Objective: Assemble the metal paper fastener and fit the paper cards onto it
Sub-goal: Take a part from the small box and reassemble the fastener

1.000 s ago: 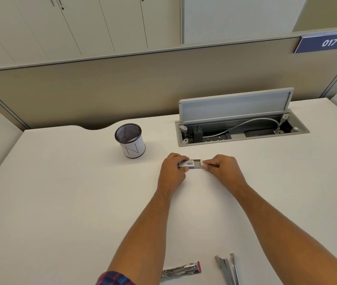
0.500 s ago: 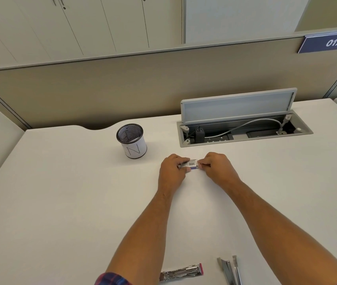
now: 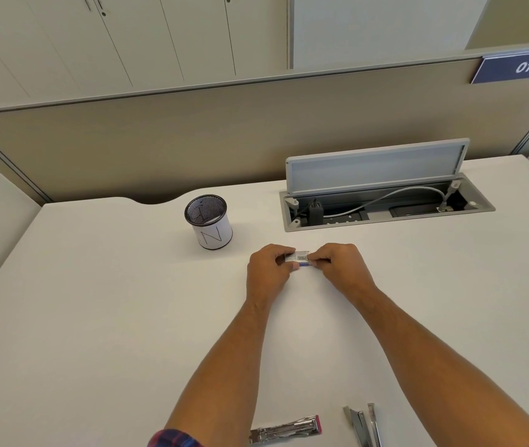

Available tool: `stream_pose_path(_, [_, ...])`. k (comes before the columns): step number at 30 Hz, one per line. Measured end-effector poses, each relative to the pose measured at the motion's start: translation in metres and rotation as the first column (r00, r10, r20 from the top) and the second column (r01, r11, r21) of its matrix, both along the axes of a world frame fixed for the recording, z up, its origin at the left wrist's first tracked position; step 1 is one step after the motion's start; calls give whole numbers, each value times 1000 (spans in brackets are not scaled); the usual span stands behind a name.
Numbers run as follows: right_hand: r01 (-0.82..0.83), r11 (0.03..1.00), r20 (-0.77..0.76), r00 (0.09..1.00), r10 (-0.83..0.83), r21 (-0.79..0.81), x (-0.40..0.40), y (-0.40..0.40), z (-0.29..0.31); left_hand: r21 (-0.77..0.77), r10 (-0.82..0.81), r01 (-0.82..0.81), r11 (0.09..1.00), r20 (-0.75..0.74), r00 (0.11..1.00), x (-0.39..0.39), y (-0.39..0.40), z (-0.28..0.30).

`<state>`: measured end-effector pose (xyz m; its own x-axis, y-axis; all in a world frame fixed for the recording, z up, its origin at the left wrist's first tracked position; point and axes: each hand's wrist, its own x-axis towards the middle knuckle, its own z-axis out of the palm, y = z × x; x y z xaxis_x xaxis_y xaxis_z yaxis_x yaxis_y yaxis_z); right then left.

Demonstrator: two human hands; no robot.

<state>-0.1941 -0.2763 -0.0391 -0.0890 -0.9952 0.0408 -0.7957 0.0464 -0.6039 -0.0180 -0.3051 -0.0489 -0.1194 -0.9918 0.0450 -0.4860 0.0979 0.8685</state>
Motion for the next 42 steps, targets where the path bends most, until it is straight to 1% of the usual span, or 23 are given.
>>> stream_pose_path(3, [28,1000,13,1000,-29,10,7,-3,0,9,36,-35,999,-30,999,1,0,-1])
stream_pose_path(6, [53,999,22,998,-53,0,12,-6,1,14,74,-74,997,-23,997,0,0,-1])
stream_pose_path(8, [67,998,31,997,-67,4,13,-7,2,2,87,-87,996,10,996,-3,-1,-1])
stream_pose_path(11, [87,996,41,995,-88,18,16,-9,2,-27,100,-98,995,102,990,-9,-2,1])
stream_pose_path(16, [129,991,61,990,-130,17,18,-6,1,-15,85,-84,996,125,989,-13,-3,3])
stream_pose_path(21, [175,985,102,979,-174,4,18,5,3,-78,68,-54,995,183,981,-8,5,6])
stream_pose_path(27, [251,968,224,943,-247,10,17,33,17,-185,105,-57,981,257,961,3,27,19])
stream_pose_path(29, [241,970,189,953,-238,10,17,45,26,-231,99,-28,973,302,948,9,39,25])
stream_pose_path(31, [216,976,184,960,-212,2,18,59,34,-249,85,7,969,356,931,16,54,30])
stream_pose_path(35, [160,987,245,956,-161,25,21,85,44,-259,84,31,965,422,903,29,89,40])
stream_pose_path(38, [115,992,247,961,-123,45,28,106,48,-275,51,97,956,485,873,41,119,46])
stream_pose_path(42, [56,994,315,946,-81,89,39,133,49,-229,-5,150,962,533,846,61,156,54])
